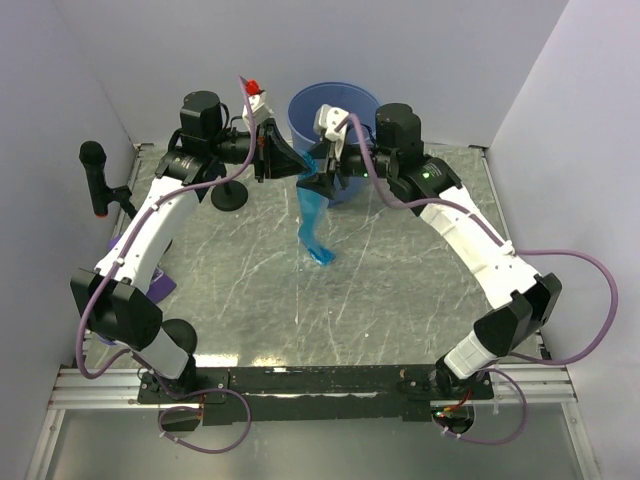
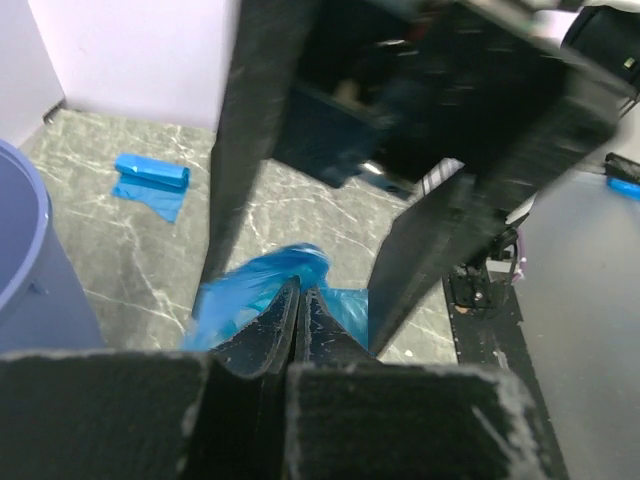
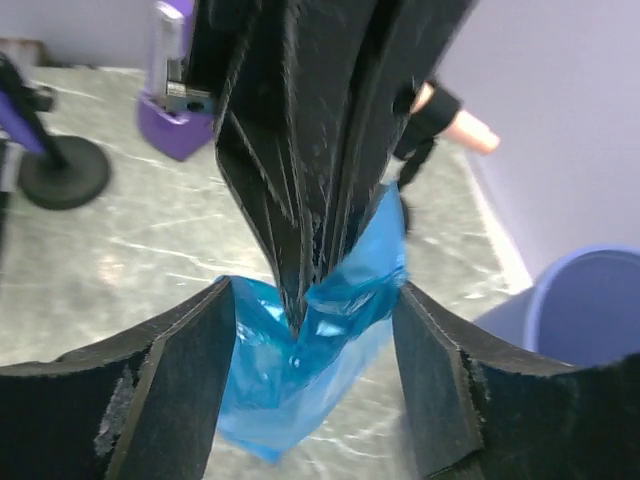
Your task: Put the trash bags into the trash bin
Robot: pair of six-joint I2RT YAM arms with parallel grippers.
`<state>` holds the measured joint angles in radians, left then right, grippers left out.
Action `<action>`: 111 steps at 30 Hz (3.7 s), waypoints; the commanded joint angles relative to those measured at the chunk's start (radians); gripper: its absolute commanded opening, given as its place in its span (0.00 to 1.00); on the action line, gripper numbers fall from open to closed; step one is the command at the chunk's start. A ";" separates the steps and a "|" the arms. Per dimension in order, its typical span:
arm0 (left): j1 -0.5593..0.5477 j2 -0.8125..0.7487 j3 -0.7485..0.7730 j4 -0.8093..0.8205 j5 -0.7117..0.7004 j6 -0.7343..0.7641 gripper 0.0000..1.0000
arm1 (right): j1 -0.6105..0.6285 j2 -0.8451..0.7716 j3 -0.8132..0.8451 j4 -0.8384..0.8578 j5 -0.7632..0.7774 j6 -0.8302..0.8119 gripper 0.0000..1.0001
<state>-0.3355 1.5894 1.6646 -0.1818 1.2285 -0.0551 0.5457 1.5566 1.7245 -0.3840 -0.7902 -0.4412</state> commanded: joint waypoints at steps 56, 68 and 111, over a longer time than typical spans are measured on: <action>-0.002 -0.029 0.035 -0.091 -0.015 0.043 0.01 | -0.020 -0.040 0.079 -0.092 -0.040 -0.080 0.52; -0.004 -0.065 0.009 -0.152 0.006 0.305 0.01 | -0.020 -0.003 0.090 -0.084 -0.081 -0.065 0.43; 0.009 -0.100 -0.043 -0.145 -0.012 0.302 0.00 | -0.096 -0.003 0.017 -0.027 0.075 -0.008 0.00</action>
<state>-0.3325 1.5322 1.6264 -0.3790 1.1828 0.2707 0.4763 1.5627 1.7554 -0.4618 -0.7807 -0.4686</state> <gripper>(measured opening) 0.012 0.008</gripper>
